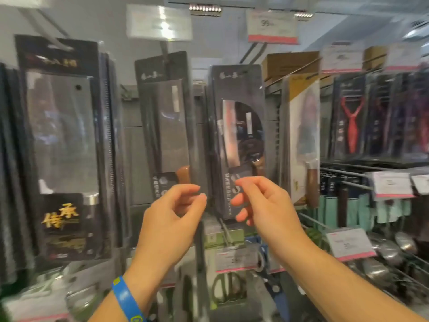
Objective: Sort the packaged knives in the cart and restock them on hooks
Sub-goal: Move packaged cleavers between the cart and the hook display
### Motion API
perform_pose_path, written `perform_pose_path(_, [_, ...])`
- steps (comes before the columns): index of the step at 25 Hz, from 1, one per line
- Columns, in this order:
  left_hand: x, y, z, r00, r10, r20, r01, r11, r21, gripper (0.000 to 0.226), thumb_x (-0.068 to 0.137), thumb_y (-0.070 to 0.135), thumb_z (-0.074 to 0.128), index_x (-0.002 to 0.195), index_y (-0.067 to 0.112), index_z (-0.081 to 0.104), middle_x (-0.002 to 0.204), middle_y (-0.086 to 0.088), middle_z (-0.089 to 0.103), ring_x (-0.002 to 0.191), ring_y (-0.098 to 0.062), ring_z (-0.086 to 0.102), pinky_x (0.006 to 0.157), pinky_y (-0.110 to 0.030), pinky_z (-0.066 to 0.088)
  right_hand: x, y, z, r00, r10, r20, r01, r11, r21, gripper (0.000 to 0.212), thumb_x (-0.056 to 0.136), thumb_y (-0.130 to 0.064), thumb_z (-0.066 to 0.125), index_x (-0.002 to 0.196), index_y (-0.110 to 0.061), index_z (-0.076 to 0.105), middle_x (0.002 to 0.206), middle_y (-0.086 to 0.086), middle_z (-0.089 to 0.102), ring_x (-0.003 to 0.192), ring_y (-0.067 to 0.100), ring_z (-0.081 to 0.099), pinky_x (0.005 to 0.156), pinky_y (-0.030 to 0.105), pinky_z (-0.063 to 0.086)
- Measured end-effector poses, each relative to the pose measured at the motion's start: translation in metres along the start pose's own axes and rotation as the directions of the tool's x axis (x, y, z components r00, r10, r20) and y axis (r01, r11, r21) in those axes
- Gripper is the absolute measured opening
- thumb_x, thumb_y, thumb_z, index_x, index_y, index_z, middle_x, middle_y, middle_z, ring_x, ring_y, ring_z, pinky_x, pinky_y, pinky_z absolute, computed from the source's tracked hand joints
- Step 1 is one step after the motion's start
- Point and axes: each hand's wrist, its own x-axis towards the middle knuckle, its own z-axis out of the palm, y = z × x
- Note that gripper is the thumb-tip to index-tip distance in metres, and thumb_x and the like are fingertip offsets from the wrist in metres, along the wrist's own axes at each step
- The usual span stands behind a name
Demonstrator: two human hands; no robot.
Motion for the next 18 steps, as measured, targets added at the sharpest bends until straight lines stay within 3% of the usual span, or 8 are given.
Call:
perform_pose_path(2, [0.004,0.000,0.025,0.990,-0.096,0.104,0.106,0.990,-0.093,0.014,0.086,0.029,0.070,0.100,0.030,0.071,0.090,0.010,0.075,0.088,-0.008,0.070,0.087,-0.039,0.056,0.001,0.007,-0.036,0.997,0.037,-0.064,-0.039,0.999,-0.031,0.018,0.101,-0.022,0.057,0.092,-0.019,0.072,0.071,0.003,0.073,0.048,0.015,0.058,0.043,0.018,0.041])
perform_pose_path(6, [0.022,0.009,0.089,0.954,-0.156,0.257,0.224,0.938,-0.263,0.015,0.091,0.024,0.067,0.105,0.026,0.070,0.094,0.004,0.076,0.090,-0.012,0.071,0.067,-0.019,0.056,0.022,0.019,-0.104,0.973,0.091,-0.213,-0.116,0.987,-0.111,0.017,0.101,-0.021,0.057,0.092,-0.018,0.071,0.072,0.000,0.074,0.051,0.013,0.060,0.047,0.020,0.044])
perform_pose_path(8, [0.036,0.017,0.127,0.920,-0.198,0.339,0.316,0.884,-0.343,0.023,0.093,0.023,0.065,0.115,0.023,0.066,0.103,0.001,0.074,0.091,-0.006,0.071,0.071,-0.018,0.057,0.044,0.019,-0.133,0.968,0.067,-0.241,-0.114,0.976,-0.185,0.013,0.101,-0.025,0.057,0.097,-0.022,0.069,0.081,-0.002,0.075,0.063,0.012,0.068,0.060,0.028,0.055])
perform_pose_path(10, [0.050,0.024,0.165,0.901,-0.184,0.393,0.340,0.861,-0.377,0.035,0.094,0.025,0.062,0.129,0.024,0.058,0.121,0.004,0.067,0.102,-0.002,0.066,0.088,-0.024,0.055,0.074,0.016,-0.159,0.974,0.006,-0.227,-0.078,0.947,-0.310,0.014,0.100,-0.033,0.058,0.110,-0.027,0.066,0.098,-0.007,0.074,0.089,0.014,0.071,0.086,0.042,0.059])
perform_pose_path(13, [0.078,0.035,0.219,0.946,-0.099,0.309,0.218,0.900,-0.377,0.054,0.095,0.031,0.061,0.145,0.023,0.044,0.142,0.009,0.051,0.122,0.000,0.052,0.109,-0.034,0.041,0.121,-0.008,-0.188,0.982,-0.071,-0.176,-0.027,0.868,-0.497,0.049,0.098,-0.047,0.058,0.142,-0.026,0.052,0.120,-0.013,0.063,0.113,0.016,0.061,0.100,0.043,0.052])
perform_pose_path(15, [0.102,0.041,0.245,0.984,-0.046,0.171,0.093,0.956,-0.278,0.065,0.093,0.042,0.060,0.151,0.026,0.034,0.153,0.009,0.040,0.135,-0.006,0.040,0.114,-0.030,0.030,0.150,-0.023,-0.197,0.987,-0.078,-0.141,-0.017,0.822,-0.570,0.067,0.096,-0.054,0.057,0.152,-0.022,0.040,0.131,-0.006,0.058,0.114,0.016,0.056,0.096,0.034,0.046])
perform_pose_path(18, [0.129,0.047,0.263,0.998,0.020,0.060,-0.008,0.980,-0.200,0.080,0.087,0.058,0.054,0.155,0.029,0.022,0.156,0.009,0.033,0.139,-0.005,0.032,0.103,-0.020,0.025,0.188,-0.039,-0.192,0.994,-0.018,-0.105,-0.045,0.819,-0.572,0.063,0.093,-0.054,0.059,0.144,-0.020,0.044,0.104,-0.006,0.052,0.093,0.014,0.050,0.084,0.034,0.042])
